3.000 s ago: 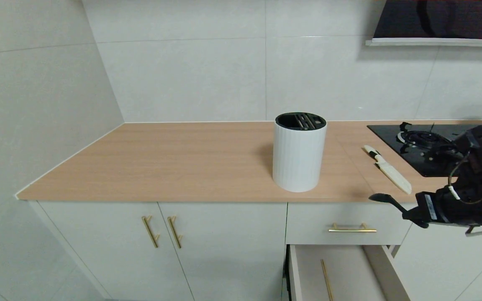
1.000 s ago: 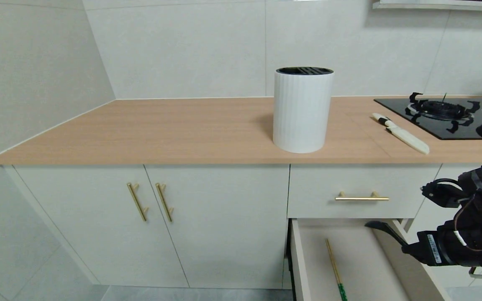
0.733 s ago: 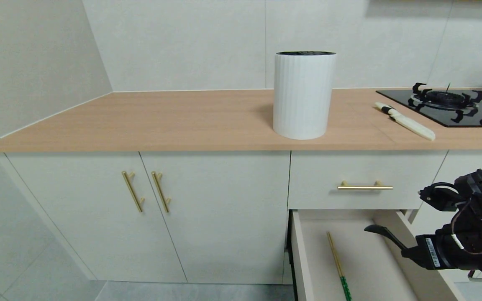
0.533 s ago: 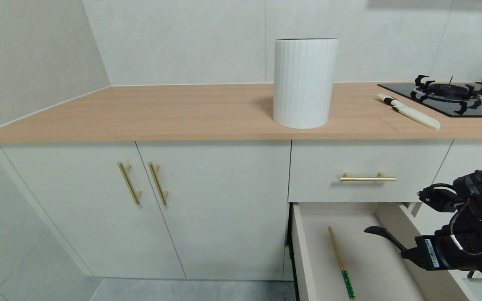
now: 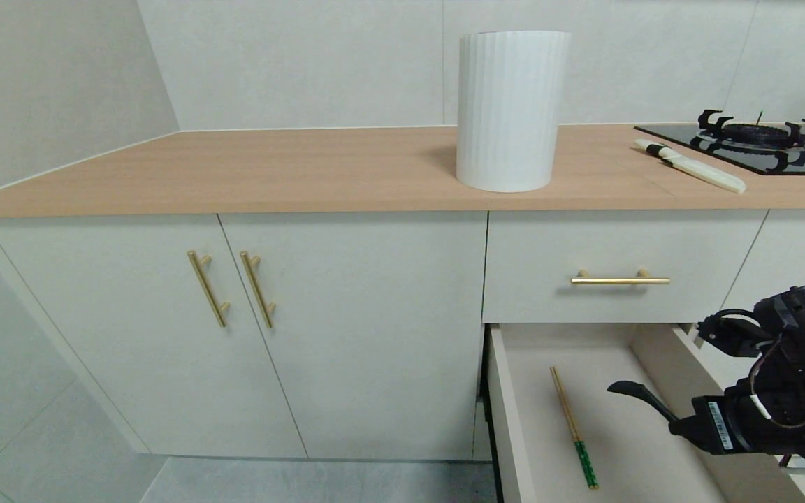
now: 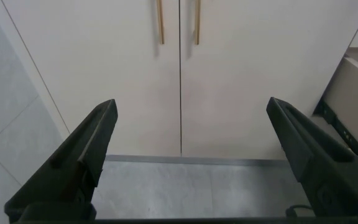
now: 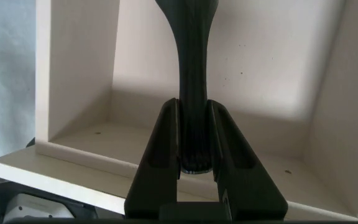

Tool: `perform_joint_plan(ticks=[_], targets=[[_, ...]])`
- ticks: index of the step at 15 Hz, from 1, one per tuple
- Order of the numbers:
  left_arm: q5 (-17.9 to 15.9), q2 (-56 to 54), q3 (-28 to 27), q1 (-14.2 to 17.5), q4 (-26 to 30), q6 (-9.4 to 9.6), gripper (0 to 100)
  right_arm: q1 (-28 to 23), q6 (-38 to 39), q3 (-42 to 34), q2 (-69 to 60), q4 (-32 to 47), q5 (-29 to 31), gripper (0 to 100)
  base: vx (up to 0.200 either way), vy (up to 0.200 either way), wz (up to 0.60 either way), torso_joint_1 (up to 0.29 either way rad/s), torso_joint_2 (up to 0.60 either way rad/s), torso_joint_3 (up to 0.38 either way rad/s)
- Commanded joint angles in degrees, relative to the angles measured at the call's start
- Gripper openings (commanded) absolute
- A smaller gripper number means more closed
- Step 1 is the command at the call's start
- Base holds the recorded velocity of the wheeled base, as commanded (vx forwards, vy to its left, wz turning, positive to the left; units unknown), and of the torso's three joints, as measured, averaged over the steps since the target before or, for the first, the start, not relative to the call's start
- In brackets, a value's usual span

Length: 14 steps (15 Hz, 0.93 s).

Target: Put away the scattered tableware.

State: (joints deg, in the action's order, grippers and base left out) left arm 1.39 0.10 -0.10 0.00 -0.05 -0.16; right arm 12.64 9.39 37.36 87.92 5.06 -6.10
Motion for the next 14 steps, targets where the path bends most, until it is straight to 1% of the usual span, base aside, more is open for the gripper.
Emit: perform_joint_plan(ticks=[1,4,6,9,11,13,14], targets=[[0.0,0.0,0.0,0.0,0.0,-0.02,100,0.8,0.0,0.0,0.8,0.0,0.0,0,0.0,0.0,0.0,0.0,0.0,0.0],[0.0,0.0,0.0,0.0,0.0,-0.02,100,2.1,0.1,0.1,4.1,-0.4,0.1,0,0.0,0.0,0.0,0.0,0.0,0.0],[0.0,0.0,0.0,0.0,0.0,-0.02,100,2.2,0.2,-0.1,7.6,-3.6,0.3,0,0.0,0.0,0.0,0.0,0.0,0.0],[0.0,0.0,0.0,0.0,0.0,-0.02,100,1.9,2.0,-1.5,18.3,-15.1,1.5,0,0.0,0.0,0.0,0.0,0.0,0.0],[0.0,0.0,0.0,0.0,0.0,-0.02,100,2.0,2.8,-3.8,25.0,-26.3,3.1,0,0.0,0.0,0.0,0.0,0.0,0.0],[0.0,0.0,0.0,0.0,0.0,-0.02,100,2.2,5.4,-6.2,32.8,-40.6,7.1,0,0.0,0.0,0.0,0.0,0.0,0.0],[0.0,0.0,0.0,0.0,0.0,-0.02,100,2.2,6.1,-6.9,35.4,-45.7,8.8,0,0.0,0.0,0.0,0.0,0.0,0.0]])
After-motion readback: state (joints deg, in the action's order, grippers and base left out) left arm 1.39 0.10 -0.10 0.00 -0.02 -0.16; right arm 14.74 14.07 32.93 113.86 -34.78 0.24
